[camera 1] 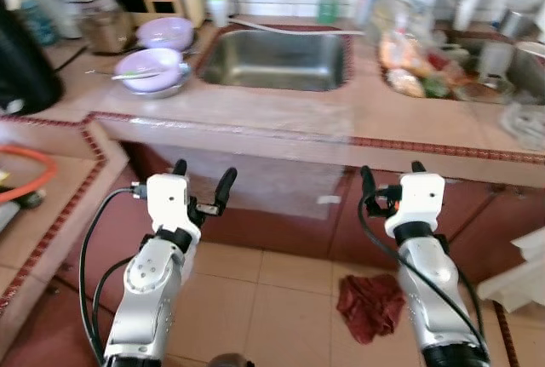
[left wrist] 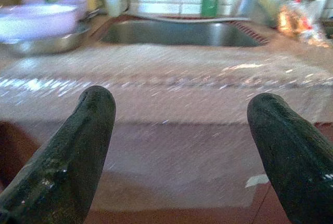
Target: Kitchen organization
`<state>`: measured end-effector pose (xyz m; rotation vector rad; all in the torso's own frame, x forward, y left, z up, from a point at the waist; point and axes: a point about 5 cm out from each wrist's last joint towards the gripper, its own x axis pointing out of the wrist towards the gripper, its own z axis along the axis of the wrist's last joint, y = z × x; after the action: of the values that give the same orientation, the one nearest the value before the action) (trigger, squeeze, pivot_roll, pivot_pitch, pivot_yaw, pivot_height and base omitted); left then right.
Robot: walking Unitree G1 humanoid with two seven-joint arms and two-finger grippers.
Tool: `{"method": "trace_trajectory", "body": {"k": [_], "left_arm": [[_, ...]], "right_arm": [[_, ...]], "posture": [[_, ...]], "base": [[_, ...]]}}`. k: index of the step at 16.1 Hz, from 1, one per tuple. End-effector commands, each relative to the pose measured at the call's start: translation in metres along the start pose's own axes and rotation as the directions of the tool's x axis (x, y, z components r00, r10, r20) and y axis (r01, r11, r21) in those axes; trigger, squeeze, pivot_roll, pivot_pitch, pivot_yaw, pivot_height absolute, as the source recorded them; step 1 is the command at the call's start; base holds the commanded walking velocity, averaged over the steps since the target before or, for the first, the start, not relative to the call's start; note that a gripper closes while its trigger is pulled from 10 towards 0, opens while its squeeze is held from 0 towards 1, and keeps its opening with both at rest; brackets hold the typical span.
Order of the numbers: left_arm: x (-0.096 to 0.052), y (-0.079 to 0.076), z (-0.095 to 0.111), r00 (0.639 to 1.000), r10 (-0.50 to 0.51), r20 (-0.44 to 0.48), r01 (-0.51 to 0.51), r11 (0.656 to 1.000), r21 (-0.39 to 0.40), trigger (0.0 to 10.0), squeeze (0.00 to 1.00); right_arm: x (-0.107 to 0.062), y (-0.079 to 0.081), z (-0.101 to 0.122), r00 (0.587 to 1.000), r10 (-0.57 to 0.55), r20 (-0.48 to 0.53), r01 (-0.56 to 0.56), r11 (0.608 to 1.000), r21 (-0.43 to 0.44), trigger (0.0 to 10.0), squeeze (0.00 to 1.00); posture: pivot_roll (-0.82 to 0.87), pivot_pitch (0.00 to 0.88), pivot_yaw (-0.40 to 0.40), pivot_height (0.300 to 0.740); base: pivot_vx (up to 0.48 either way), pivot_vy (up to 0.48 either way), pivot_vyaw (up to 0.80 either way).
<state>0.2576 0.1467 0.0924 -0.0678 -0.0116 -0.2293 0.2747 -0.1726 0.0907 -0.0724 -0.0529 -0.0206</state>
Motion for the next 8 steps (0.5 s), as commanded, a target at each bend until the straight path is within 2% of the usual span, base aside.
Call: {"method": "trace_trajectory", "body": {"k": [1,2,4,5,6,7,8], "left_arm": [[-0.001,0.002,-0.001,1.0,0.0,-0.008,0.0,1.0,0.015,10.0,0.0],[0.0,0.001,0.0,1.0,-0.002,-0.004,0.002,1.0,0.016,10.0,0.0],[0.004,-0.001,0.005,1.0,-0.009,0.017,0.008,1.0,0.014,10.0,0.0],[0.006,0.002,0.008,0.999,0.01,0.034,-0.011,1.0,0.025,10.0,0.0],[0.006,0.002,0.009,0.999,0.014,0.043,-0.014,1.0,0.022,10.0,0.0],[0.006,0.004,0.008,0.999,0.034,0.032,-0.034,0.999,0.0,10.0,0.0],[0.006,0.003,0.007,0.999,0.034,0.028,-0.034,0.999,0.002,10.0,0.0]], "right_arm": [[0.007,0.01,0.009,0.999,0.028,0.029,-0.029,0.999,0.03,10.0,0.0],[0.007,0.012,0.012,0.998,0.042,0.038,-0.044,0.998,0.049,10.0,0.0],[0.006,0.012,0.014,0.997,0.055,0.052,-0.055,0.998,0.002,10.0,0.0],[0.006,0.01,0.008,1.0,0.03,0.01,-0.029,0.999,-0.039,10.0,0.0],[0.007,0.009,0.006,1.0,0.019,-0.007,-0.019,0.998,-0.056,10.0,0.0],[0.004,0.008,0.003,1.0,0.011,-0.002,-0.011,0.994,-0.11,10.0,0.0],[0.003,0.008,0.001,1.0,0.02,-0.004,-0.02,0.996,-0.082,10.0,0.0]], "posture": [[0.0,0.0,0.05,0.74],[0.0,0.0,0.05,0.74],[0.01,0.0,0.038,0.74],[0.02,0.0,0.032,0.74],[0.01,0.0,0.032,0.74],[0.01,0.0,0.031,0.74],[0.01,0.0,0.028,0.74]], "base": [[0.0,0.48,0.0],[0.0,0.48,0.0],[0.0,0.48,0.0],[0.0,0.0,0.0],[0.0,0.0,0.0],[0.0,0.0,0.0],[0.0,0.0,0.0]]}}
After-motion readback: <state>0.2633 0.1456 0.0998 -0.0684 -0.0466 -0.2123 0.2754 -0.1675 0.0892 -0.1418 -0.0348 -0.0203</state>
